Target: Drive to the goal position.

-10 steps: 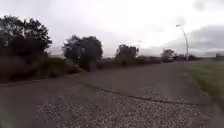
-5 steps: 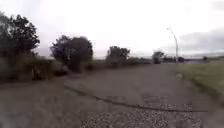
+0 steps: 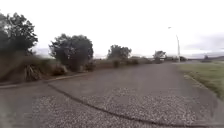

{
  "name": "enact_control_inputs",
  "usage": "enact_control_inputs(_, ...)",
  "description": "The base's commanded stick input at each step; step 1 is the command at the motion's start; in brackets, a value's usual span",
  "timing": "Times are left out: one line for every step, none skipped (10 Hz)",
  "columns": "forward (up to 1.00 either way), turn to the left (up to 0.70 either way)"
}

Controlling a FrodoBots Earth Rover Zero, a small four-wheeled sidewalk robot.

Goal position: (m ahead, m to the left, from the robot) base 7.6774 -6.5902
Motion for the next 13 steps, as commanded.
enact_control_inputs(0.70,-0.35)
enact_control_inputs(0.70,-0.35)
enact_control_inputs(0.70,-0.35)
enact_control_inputs(0.70,-0.35)
enact_control_inputs(0.70,-0.35)
enact_control_inputs(0.70,-0.35)
enact_control_inputs(0.70,-0.35)
enact_control_inputs(0.70,-0.35)
enact_control_inputs(0.70,-0.35)
enact_control_inputs(0.70,-0.35)
enact_control_inputs(0.70,-0.35)
enact_control_inputs(0.70,-0.35)
enact_control_inputs(0.70,-0.35)
